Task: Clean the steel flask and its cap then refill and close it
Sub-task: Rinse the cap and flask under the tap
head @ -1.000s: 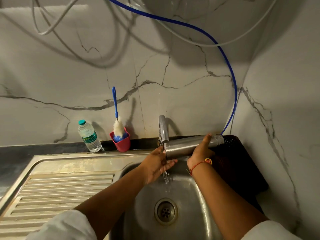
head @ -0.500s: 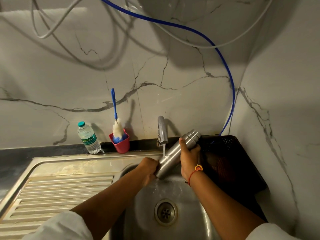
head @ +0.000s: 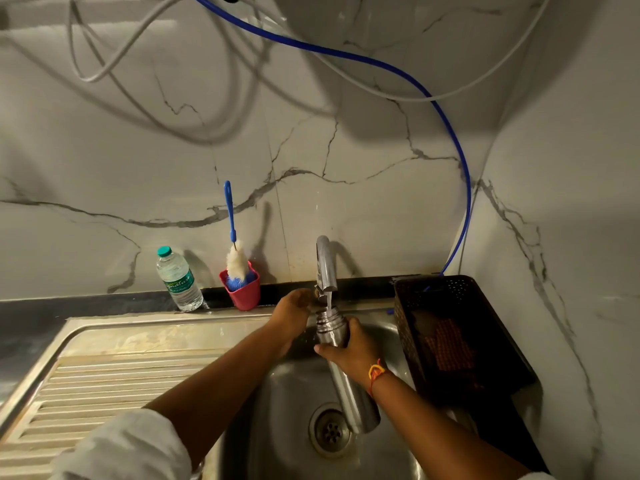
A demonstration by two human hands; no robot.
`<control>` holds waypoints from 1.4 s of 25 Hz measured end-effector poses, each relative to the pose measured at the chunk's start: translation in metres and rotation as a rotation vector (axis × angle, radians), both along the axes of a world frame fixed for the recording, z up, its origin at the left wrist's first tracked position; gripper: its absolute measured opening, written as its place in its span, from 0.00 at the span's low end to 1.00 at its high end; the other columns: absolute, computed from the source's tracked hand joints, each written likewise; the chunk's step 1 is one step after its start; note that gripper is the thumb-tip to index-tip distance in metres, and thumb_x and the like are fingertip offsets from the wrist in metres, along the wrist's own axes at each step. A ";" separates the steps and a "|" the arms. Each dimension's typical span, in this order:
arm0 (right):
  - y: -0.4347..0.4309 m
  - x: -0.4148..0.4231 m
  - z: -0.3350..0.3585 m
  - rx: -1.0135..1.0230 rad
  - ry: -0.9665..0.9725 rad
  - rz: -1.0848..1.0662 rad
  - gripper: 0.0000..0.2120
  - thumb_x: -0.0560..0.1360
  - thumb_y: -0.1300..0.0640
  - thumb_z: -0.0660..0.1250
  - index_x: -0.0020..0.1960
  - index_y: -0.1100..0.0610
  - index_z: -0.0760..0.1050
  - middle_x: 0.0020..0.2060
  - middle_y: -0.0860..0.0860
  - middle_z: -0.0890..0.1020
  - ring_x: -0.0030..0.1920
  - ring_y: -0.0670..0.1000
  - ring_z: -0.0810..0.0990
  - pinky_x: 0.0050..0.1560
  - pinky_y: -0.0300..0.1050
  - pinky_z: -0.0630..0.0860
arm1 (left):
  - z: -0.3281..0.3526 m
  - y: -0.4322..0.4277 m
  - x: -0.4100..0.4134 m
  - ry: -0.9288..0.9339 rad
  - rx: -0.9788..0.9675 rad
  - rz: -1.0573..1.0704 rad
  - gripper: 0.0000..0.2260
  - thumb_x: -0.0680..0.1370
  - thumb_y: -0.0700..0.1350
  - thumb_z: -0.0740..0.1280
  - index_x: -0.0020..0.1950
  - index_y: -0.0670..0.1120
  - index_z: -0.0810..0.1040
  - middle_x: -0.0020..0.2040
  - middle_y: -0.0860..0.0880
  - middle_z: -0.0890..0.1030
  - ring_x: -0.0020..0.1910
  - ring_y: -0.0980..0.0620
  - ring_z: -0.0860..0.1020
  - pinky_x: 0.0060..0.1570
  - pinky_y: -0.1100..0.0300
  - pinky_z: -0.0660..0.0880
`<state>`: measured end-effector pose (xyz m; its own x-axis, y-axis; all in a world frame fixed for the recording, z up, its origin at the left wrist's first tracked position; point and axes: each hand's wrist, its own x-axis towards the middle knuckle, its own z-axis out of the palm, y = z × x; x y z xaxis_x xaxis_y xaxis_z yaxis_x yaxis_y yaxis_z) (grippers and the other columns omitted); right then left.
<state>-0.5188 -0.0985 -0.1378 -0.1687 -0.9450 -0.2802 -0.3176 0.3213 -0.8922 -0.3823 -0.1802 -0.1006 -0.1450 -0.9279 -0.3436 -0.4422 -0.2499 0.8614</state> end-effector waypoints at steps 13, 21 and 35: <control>0.019 -0.007 0.003 -0.230 0.067 -0.027 0.31 0.64 0.53 0.81 0.61 0.42 0.71 0.51 0.37 0.80 0.51 0.31 0.77 0.43 0.23 0.73 | 0.001 -0.037 -0.015 -0.160 -0.038 -0.134 0.21 0.81 0.35 0.64 0.74 0.46 0.73 0.63 0.46 0.81 0.61 0.47 0.79 0.66 0.48 0.76; 0.005 -0.004 0.004 -0.272 0.112 -0.027 0.37 0.60 0.47 0.82 0.64 0.40 0.67 0.52 0.38 0.80 0.51 0.38 0.78 0.48 0.29 0.73 | 0.002 -0.043 -0.013 -0.226 -0.073 -0.131 0.17 0.81 0.36 0.65 0.71 0.43 0.75 0.61 0.45 0.81 0.59 0.46 0.80 0.65 0.49 0.76; 0.000 -0.013 0.003 -0.201 0.118 0.220 0.39 0.61 0.50 0.82 0.66 0.38 0.66 0.58 0.35 0.77 0.59 0.37 0.75 0.59 0.35 0.73 | 0.017 -0.036 -0.007 -0.366 -0.123 -0.439 0.21 0.83 0.38 0.64 0.76 0.46 0.69 0.69 0.46 0.77 0.69 0.46 0.75 0.72 0.50 0.70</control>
